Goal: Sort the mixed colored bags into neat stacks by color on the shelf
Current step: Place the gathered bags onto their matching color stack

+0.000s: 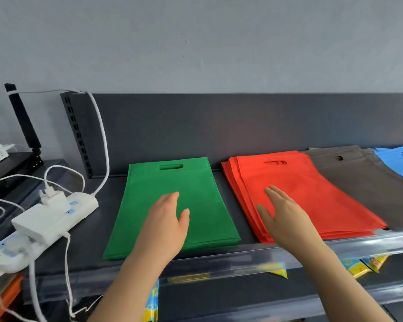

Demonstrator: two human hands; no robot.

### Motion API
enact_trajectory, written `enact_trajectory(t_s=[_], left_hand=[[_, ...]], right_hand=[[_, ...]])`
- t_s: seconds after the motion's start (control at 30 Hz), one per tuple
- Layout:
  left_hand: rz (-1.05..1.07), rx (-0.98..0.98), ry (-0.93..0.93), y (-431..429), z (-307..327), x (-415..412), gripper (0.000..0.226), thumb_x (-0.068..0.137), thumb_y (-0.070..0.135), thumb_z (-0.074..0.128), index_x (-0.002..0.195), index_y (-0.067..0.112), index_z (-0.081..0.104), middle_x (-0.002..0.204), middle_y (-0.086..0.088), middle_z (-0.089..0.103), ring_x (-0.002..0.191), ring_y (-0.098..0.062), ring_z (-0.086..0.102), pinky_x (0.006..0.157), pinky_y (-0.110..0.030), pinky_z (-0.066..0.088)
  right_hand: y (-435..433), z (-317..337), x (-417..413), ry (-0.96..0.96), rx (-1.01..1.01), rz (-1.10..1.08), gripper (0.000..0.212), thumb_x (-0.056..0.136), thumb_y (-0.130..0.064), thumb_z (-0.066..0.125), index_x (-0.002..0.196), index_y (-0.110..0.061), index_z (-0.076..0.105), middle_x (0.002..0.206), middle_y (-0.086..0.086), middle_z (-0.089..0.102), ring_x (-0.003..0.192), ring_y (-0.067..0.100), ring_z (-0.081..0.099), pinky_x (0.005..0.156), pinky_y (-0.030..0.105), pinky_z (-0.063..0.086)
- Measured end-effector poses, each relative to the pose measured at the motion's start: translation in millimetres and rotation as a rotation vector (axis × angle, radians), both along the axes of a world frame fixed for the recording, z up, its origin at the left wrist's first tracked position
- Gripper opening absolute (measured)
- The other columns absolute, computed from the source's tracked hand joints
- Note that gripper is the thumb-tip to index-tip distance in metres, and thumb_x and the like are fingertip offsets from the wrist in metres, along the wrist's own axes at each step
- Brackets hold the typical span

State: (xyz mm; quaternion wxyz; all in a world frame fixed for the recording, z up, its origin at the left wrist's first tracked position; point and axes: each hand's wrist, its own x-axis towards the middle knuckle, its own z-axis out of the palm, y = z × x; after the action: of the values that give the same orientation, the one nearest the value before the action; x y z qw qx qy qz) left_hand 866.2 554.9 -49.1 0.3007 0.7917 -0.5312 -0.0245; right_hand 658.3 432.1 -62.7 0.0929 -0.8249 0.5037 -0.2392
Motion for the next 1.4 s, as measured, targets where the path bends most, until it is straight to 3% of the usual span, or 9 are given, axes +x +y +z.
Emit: enact_trajectory(t_s=[0.27,0.43,0.63,0.77,0.9,0.97,1.07,1.23,1.4], left_hand=[[-0.111,0.074,0.022,-89,1,-84,0.052,0.099,0.031,0.044,0.146,0.009,0.032,0.147,-0.005,0.040,0.135,-0.018,0.037,0.110,-0.026,0.026],[-0.006,0.272,0.061,-144,-6,-114,0.044,0.096,0.036,0.047,0.126,0.004,0.046,0.128,-0.013,0.053,0.117,-0.027,0.052,0.098,-0.035,0.041],[0.214,0.232,0.323,-182,-5,-123,0.047,0.088,0.036,0.063,0.114,-0.001,0.050,0.112,-0.010,0.058,0.098,-0.027,0.057,0.075,-0.029,0.043],[0.283,0.068,0.718,-198,-1,-123,0.049,0.080,0.034,0.074,0.110,0.000,0.055,0.105,-0.011,0.060,0.089,-0.026,0.057,0.080,-0.034,0.049],[0.276,0.066,0.944,-204,3,-120,0.046,0.076,0.032,0.080,0.100,0.003,0.052,0.099,-0.009,0.063,0.087,-0.026,0.062,0.081,-0.038,0.051],[0.255,0.084,1.009,-204,2,-117,0.057,0.072,0.030,0.083,0.114,0.003,0.057,0.102,-0.012,0.068,0.088,-0.029,0.066,0.079,-0.043,0.055],[0.178,-0.014,0.987,-202,3,-121,0.037,0.078,0.022,0.078,0.110,0.013,0.062,0.101,-0.008,0.070,0.085,-0.024,0.067,0.067,-0.033,0.053],[0.008,-0.226,0.878,-184,25,-128,0.032,0.082,0.019,0.074,0.110,0.026,0.059,0.104,0.004,0.069,0.094,-0.014,0.066,0.076,-0.032,0.053],[-0.136,-0.365,0.876,-152,58,-120,0.040,0.081,0.018,0.074,0.117,0.026,0.059,0.108,0.005,0.071,0.100,-0.014,0.068,0.091,-0.042,0.052]], right_hand=[[-77,6,-91,0.185,0.003,-0.106,0.058,0.096,-0.039,0.044,0.146,-0.012,0.031,0.154,0.010,0.027,0.142,0.021,0.023,0.114,0.030,0.019],[-127,-1,-129,0.375,0.019,-0.069,0.060,0.093,-0.050,0.042,0.145,-0.020,0.032,0.150,0.006,0.034,0.140,0.024,0.026,0.113,0.036,0.023],[-146,-25,-142,0.377,0.059,0.024,0.056,0.094,-0.058,0.029,0.143,-0.031,0.033,0.149,-0.003,0.033,0.138,0.021,0.028,0.111,0.037,0.026],[-149,-31,-146,0.357,0.016,0.039,0.059,0.093,-0.061,0.021,0.143,-0.033,0.033,0.150,-0.004,0.032,0.138,0.021,0.028,0.110,0.039,0.026],[-151,-34,-149,0.333,0.017,0.054,0.058,0.094,-0.060,0.024,0.144,-0.032,0.032,0.152,-0.001,0.029,0.139,0.022,0.028,0.111,0.040,0.024],[-151,-34,-149,0.328,0.016,0.057,0.059,0.093,-0.060,0.022,0.144,-0.032,0.032,0.153,0.000,0.028,0.140,0.023,0.027,0.112,0.041,0.023],[-152,-34,-150,0.314,0.012,0.054,0.058,0.094,-0.060,0.023,0.145,-0.032,0.031,0.153,-0.001,0.027,0.141,0.021,0.025,0.113,0.040,0.021],[-157,-30,-153,0.140,0.101,0.094,0.059,0.092,-0.058,0.039,0.142,-0.027,0.034,0.146,-0.001,0.036,0.135,0.021,0.034,0.110,0.036,0.028],[-176,13,-141,-0.340,0.368,0.044,0.059,0.084,-0.057,0.056,0.125,-0.016,0.045,0.118,0.001,0.056,0.109,0.020,0.054,0.093,0.034,0.043]])
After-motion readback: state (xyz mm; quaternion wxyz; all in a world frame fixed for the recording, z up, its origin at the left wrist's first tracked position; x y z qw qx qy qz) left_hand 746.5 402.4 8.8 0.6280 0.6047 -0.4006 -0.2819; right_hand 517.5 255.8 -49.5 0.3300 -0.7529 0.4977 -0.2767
